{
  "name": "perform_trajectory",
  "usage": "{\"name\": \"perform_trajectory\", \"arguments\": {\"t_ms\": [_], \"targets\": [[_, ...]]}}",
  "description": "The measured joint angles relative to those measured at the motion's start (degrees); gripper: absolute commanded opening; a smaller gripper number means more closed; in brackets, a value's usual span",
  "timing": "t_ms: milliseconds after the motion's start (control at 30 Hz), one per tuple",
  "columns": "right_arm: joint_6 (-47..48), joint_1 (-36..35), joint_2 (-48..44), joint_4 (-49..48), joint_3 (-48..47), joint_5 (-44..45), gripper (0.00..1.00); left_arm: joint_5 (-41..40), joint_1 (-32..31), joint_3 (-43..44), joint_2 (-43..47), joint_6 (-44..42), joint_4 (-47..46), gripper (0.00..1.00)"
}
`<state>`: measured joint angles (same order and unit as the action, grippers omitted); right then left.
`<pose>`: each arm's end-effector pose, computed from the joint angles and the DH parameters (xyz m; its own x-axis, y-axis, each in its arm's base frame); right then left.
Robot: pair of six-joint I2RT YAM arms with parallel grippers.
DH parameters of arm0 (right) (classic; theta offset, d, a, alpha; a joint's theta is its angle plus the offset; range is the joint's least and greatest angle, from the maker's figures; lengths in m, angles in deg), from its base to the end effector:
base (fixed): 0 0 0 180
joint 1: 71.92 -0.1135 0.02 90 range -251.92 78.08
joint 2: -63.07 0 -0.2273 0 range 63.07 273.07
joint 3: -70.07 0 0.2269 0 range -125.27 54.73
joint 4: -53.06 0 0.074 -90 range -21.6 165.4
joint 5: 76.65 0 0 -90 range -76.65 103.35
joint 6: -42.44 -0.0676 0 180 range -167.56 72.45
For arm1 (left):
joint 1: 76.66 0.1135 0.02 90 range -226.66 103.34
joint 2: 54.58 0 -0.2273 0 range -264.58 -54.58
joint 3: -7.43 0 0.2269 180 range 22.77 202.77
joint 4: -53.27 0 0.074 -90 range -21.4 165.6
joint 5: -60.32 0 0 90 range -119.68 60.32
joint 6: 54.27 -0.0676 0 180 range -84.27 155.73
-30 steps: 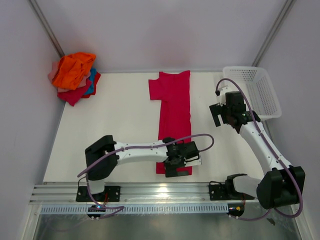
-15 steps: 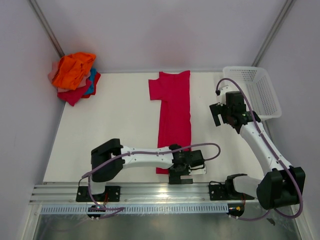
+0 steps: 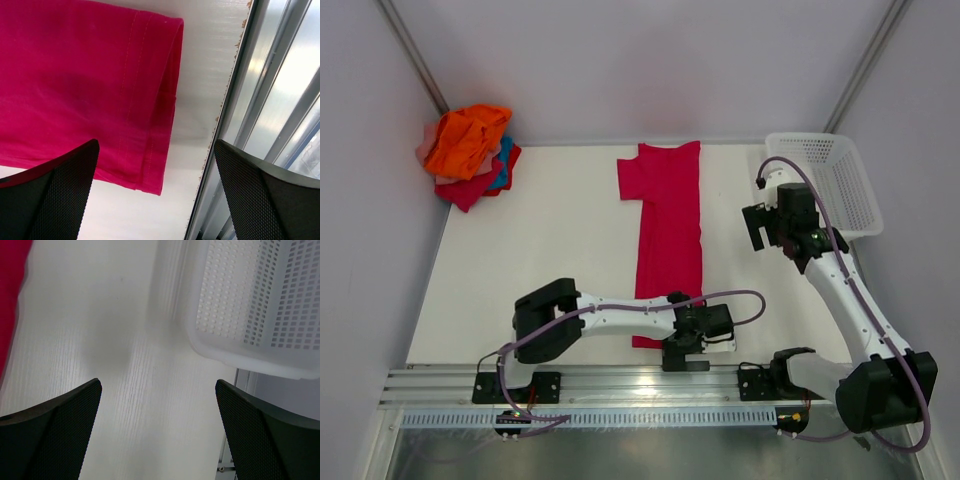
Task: Fold and stack the t-shirts
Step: Grab the bottom of the folded rectangular tshirt with left arm
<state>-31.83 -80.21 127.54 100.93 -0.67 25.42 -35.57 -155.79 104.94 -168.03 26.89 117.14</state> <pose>0.2518 0.0224 0.2504 -0.6361 -0.3606 -0.6822 -0.1649 0.9272 -0.3364 0.0735 -0.3460 0.1207 -0.0338 0.9867 -0.1593 0.9904 0.0544 0.1270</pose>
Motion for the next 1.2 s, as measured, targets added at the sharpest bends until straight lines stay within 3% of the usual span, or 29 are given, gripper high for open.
{"name": "perform_trajectory", "arguments": {"t_ms": [933, 1200], "targets": [[0.0, 0.0, -1.2, 0.0, 0.1, -0.7, 0.99, 0.7, 1.2, 1.7, -3.6, 2.5, -0.8, 0.96], [0.0, 0.0, -1.2, -0.3, 1.2, -0.9, 0.99, 0.9, 2.8, 8.8, -4.1, 2.4, 1.5, 0.96]]}}
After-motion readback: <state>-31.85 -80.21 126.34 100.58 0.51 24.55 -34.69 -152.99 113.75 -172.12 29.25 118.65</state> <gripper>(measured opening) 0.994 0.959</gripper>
